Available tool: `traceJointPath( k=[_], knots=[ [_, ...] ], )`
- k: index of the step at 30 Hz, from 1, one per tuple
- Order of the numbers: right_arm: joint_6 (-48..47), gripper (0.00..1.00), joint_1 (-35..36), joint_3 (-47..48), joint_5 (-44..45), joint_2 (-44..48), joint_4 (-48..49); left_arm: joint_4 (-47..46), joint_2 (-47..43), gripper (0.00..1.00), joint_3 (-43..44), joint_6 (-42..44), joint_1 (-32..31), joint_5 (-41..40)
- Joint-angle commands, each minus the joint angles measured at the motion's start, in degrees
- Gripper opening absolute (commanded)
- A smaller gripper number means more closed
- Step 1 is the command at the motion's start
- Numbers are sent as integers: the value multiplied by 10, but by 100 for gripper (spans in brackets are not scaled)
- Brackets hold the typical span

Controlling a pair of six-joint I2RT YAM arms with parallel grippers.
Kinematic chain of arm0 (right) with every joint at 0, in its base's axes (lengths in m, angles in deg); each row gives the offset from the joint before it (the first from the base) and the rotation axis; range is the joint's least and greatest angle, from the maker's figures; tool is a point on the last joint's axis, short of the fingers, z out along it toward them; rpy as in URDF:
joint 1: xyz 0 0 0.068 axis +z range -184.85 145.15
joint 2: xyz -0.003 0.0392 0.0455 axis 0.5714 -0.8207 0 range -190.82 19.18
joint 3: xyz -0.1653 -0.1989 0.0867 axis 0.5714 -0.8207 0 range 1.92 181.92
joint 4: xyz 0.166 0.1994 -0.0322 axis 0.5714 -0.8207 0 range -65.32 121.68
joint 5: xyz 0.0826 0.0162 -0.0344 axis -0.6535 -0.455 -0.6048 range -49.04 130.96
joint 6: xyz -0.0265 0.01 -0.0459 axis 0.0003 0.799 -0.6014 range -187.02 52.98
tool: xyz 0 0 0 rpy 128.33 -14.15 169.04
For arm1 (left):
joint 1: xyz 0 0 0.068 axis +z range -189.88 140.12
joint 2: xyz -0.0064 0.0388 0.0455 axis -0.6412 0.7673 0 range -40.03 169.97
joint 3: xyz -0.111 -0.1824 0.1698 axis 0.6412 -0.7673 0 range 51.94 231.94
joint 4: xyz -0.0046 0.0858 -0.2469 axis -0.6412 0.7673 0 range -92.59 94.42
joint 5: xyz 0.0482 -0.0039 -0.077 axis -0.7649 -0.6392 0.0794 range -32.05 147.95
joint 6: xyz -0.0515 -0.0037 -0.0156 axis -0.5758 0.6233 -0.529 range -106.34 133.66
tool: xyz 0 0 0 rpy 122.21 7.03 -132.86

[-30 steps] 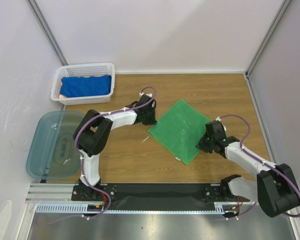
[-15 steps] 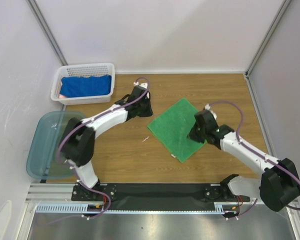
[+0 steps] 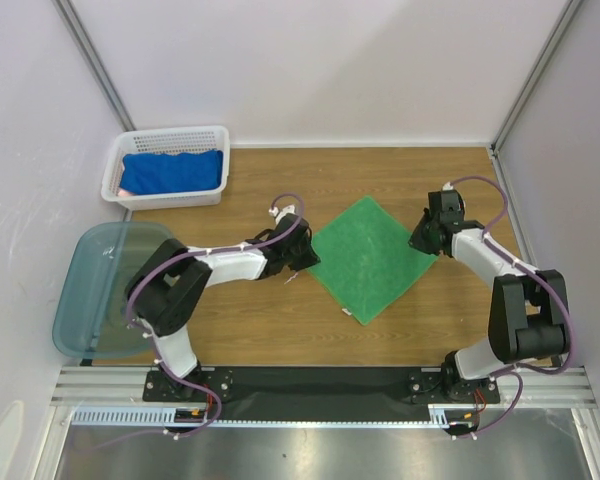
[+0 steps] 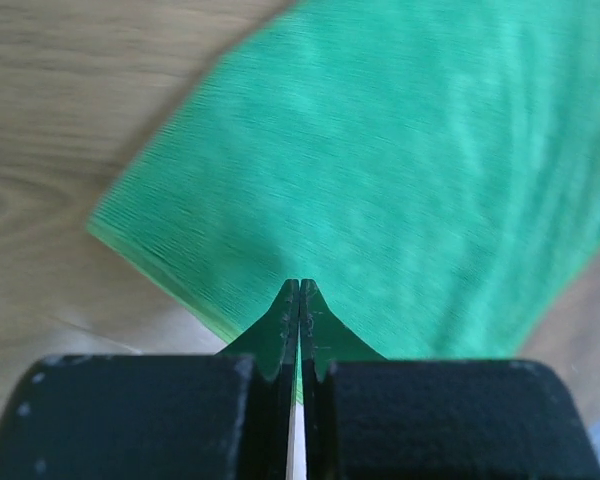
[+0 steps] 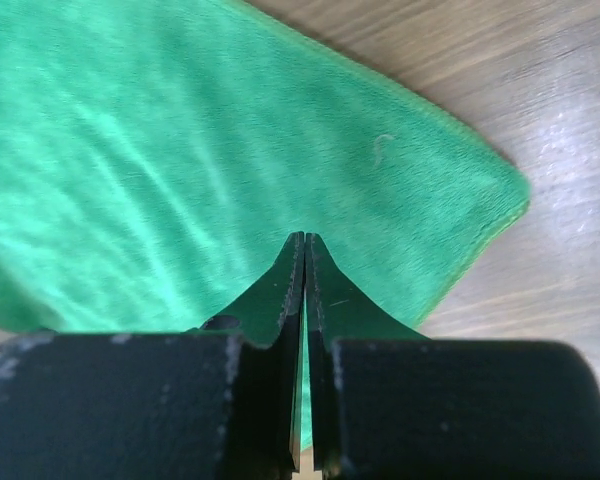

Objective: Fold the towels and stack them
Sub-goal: Fold the towel

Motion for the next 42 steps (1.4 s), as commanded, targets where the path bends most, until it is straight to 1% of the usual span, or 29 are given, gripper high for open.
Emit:
traceJointPath(
  k=[1, 5, 9, 12, 14, 16, 19, 21, 23, 24, 25, 27, 29, 31, 34, 36, 37, 38, 40, 41, 42],
  knots=[
    [-44, 0, -8, -16, -13, -12, 39, -31, 16, 0, 18, -29, 16, -26],
    [-47, 0, -11, -47, -13, -20, 43, -22, 31, 0, 20, -15, 42, -17],
    [-39, 0, -12, -85, -13, -12, 46, 8, 50, 0, 31, 5, 71, -3],
    [-31, 0, -9, -111, -13, 11, 37, 39, 80, 0, 67, 33, 88, 25],
    [-22, 0, -4, -133, -12, 36, 34, 75, 112, 0, 109, 60, 93, 50],
    [-15, 0, 2, -145, -14, 51, 32, 113, 129, 0, 145, 85, 97, 46],
    [3, 0, 17, -163, -11, 70, 20, 126, 145, 0, 172, 111, 110, 53],
    [16, 0, 31, -171, -11, 77, 14, 131, 159, 0, 198, 127, 122, 71],
    [27, 0, 44, -174, -8, 81, 0, 145, 173, 0, 221, 165, 133, 97],
    [32, 0, 60, -175, -4, 89, -5, 155, 192, 0, 253, 181, 134, 119],
    [46, 0, 67, -176, 0, 93, -17, 170, 200, 1, 272, 216, 134, 122],
    [61, 0, 82, -176, 12, 105, -30, 201, 217, 0, 310, 251, 135, 126],
    [88, 0, 103, -177, 11, 128, -47, 214, 218, 0, 323, 289, 134, 123],
    [105, 0, 123, -180, 9, 152, -60, 223, 213, 0, 333, 315, 135, 115],
    [115, 0, 133, -173, 12, 174, -82, 231, 192, 0, 333, 326, 134, 121],
    [101, 0, 126, -146, 23, 187, -94, 225, 145, 1, 317, 325, 133, 130],
    [91, 0, 122, -133, 24, 188, -99, 217, 125, 2, 292, 318, 133, 134],
    [72, 0, 111, -105, 17, 189, -98, 210, 79, 5, 277, 314, 130, 136],
    [45, 0, 100, -77, 0, 181, -76, 185, 38, 9, 230, 296, 125, 141],
    [33, 0, 93, -66, -29, 174, -61, 179, -1, 13, 215, 288, 120, 143],
    [10, 0, 81, -43, -42, 152, -48, 168, -15, 13, 200, 277, 116, 150]
  ],
)
